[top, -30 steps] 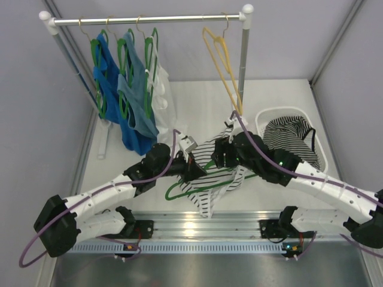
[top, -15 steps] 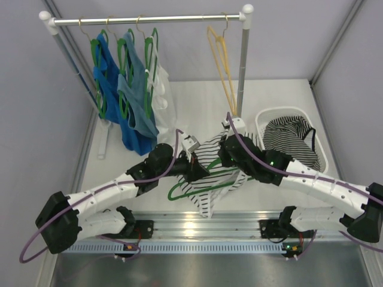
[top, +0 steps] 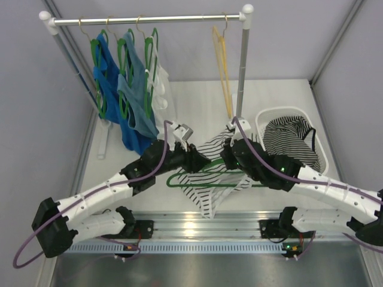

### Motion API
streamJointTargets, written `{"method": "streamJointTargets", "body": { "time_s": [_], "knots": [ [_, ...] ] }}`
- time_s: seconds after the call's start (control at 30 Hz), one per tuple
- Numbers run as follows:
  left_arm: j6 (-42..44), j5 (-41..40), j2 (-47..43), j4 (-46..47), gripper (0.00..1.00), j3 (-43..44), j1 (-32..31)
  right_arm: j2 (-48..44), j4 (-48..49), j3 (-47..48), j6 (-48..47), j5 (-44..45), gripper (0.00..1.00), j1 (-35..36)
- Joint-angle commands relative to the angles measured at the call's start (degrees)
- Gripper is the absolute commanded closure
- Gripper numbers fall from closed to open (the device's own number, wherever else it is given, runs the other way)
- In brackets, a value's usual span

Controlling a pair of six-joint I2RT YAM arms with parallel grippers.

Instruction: Place the tank top on the hanger

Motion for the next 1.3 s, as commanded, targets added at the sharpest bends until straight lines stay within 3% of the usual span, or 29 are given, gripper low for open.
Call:
{"method": "streamJointTargets", "body": {
  "time_s": [0.0, 0.03, 0.17, 0.3, 0.57, 0.83, 1.27],
  "knots": [
    [-3.73, -12.56, -2.59, -5.95, 0.57, 4.94, 0.56, -2.00, -1.76, -0.67, -1.12, 0.51, 1.00, 1.75],
    [-4.71, -16.58, -2.86, -7.88, 0.56, 5.99, 0.65, -2.26, -2.19, -1.02, -0.68, 0.60, 1.00, 2.01],
    [-10.07, -20.13, -3.39, -22.80, 0.55, 7.49, 1.09, -2.97, -2.02, -1.98, 0.02, 0.86, 1.00, 2.36],
    [-14.64, -19.43, -8.73, -26.70, 0.54, 3.38, 1.53, -3.23, -1.14, -3.13, -0.06, 0.25, 1.00, 2.71],
    [-19.65, -3.62, -10.42, -28.20, 0.58, -4.80, 1.88, -4.20, -0.62, -3.74, -0.24, 0.25, 1.00, 2.98],
    [-26.86, 9.48, -5.76, -15.74, 0.60, -15.97, 1.27, -4.29, 0.17, -4.27, -0.06, 0.69, 1.00, 3.07],
    [-36.00, 9.31, 2.76, 7.12, 0.55, -21.95, -6.90, -4.02, 0.70, -4.27, 0.03, 1.30, 1.00, 3.15]
  ]
}}
